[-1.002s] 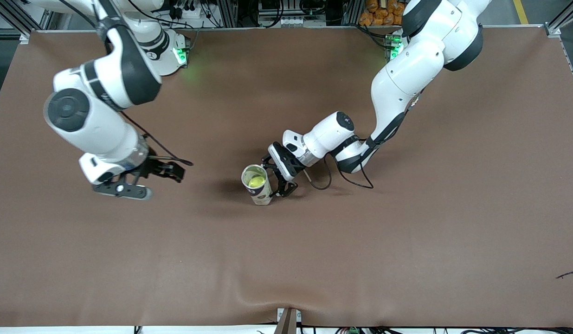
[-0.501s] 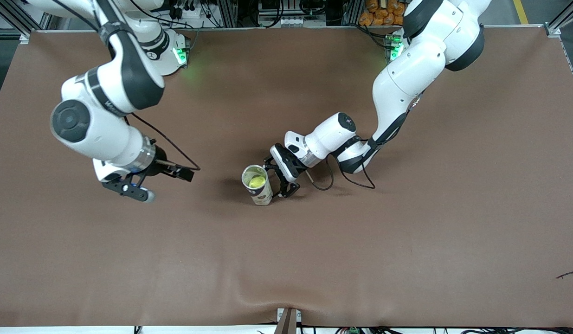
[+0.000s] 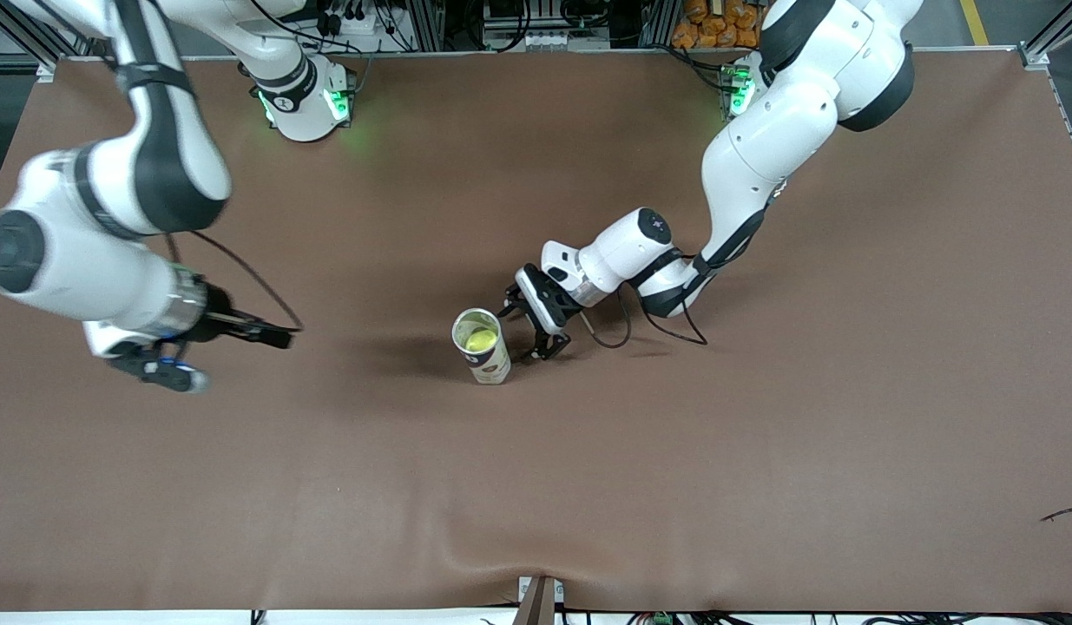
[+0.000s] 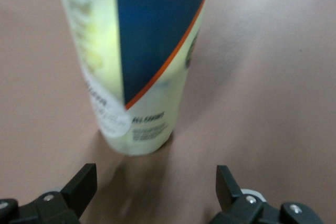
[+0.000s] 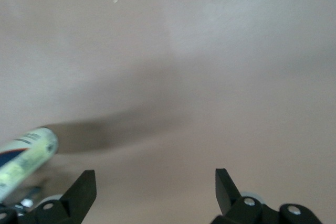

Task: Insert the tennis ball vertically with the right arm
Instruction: 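Open the left gripper and draw it back from the tube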

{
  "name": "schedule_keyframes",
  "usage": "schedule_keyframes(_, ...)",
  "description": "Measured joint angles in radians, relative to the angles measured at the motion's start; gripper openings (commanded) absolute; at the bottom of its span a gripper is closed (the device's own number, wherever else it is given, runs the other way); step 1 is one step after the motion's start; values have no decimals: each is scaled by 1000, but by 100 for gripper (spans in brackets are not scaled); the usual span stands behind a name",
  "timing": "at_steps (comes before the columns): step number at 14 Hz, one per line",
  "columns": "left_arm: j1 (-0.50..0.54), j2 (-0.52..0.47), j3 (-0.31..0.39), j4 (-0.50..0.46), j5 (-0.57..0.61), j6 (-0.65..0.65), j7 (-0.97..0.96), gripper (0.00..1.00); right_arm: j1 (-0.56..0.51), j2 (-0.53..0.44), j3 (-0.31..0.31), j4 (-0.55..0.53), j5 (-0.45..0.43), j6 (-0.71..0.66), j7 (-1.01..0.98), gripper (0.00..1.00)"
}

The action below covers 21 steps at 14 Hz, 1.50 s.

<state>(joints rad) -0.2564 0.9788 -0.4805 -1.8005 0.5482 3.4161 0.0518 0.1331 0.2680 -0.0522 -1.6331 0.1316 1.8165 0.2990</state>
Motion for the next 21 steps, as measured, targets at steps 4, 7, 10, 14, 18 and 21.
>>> schedule_keyframes(4,161,-39,-44,-91,66,0,0,100,-8,-68,-120,2,-10,-51,-275,100)
schedule_keyframes(7,256,-50,-64,-127,73,0,0,100,-42,-129,-143,3,-49,-76,-433,100)
schedule_keyframes(10,379,-54,-143,-129,73,-6,-27,100,-67,-190,-138,12,-86,-127,-474,100)
schedule_keyframes(14,498,-67,-214,-74,73,-109,-94,100,-122,-246,-78,54,-129,-249,-478,100)
schedule_keyframes(18,513,-70,-243,54,72,-258,-209,100,-142,-257,-57,111,-133,-368,-478,100)
schedule_keyframes(21,509,-72,-252,164,62,-422,-250,100,-166,-257,-27,128,-133,-394,-478,100)
